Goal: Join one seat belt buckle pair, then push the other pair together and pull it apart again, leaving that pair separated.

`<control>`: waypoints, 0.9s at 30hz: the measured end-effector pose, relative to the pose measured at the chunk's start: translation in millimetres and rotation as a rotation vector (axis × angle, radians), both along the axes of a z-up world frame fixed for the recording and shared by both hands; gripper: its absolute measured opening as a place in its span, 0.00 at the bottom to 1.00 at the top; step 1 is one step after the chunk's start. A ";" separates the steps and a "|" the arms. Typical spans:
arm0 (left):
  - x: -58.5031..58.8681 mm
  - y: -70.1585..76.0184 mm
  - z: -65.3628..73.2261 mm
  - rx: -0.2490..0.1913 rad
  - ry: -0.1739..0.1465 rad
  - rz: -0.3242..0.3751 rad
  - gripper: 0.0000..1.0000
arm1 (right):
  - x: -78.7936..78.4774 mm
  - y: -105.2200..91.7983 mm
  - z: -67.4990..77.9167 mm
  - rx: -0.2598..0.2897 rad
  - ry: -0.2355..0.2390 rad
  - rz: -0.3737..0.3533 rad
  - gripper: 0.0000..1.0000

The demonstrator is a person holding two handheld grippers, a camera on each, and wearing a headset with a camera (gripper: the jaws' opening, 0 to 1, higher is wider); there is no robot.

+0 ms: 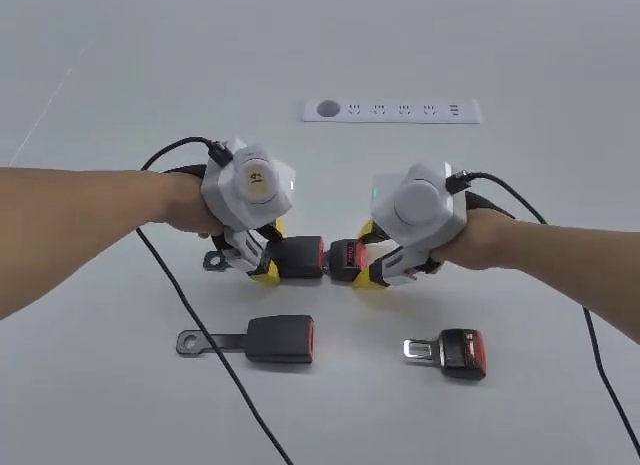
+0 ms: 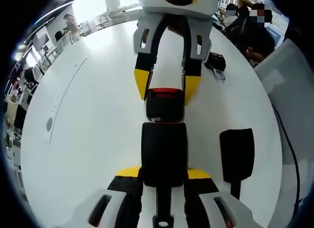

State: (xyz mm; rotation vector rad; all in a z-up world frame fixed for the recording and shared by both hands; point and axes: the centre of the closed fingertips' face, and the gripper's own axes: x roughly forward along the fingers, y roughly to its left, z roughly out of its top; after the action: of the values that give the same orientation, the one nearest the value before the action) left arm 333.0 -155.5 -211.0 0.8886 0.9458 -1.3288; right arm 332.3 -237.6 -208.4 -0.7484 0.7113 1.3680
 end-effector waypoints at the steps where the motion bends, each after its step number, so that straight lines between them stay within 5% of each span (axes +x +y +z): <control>1: 0.3 0.1 -0.3 0.003 -0.002 -0.002 0.33 | -1.8 1.0 1.8 0.000 -0.001 0.004 0.35; 10: 4.3 2.8 0.1 0.004 -0.024 0.034 0.38 | 0.2 -1.8 5.8 -0.007 -0.018 -0.003 0.43; 27: -9.7 23.2 17.0 0.005 -0.046 0.116 0.43 | -3.4 -32.9 27.4 -0.025 -0.036 -0.038 0.52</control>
State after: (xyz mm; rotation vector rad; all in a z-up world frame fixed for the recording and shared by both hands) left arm 323.3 -132.3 -194.0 0.8522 0.9503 -1.2033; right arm 328.9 -270.5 -181.0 -0.7736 0.7123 1.3103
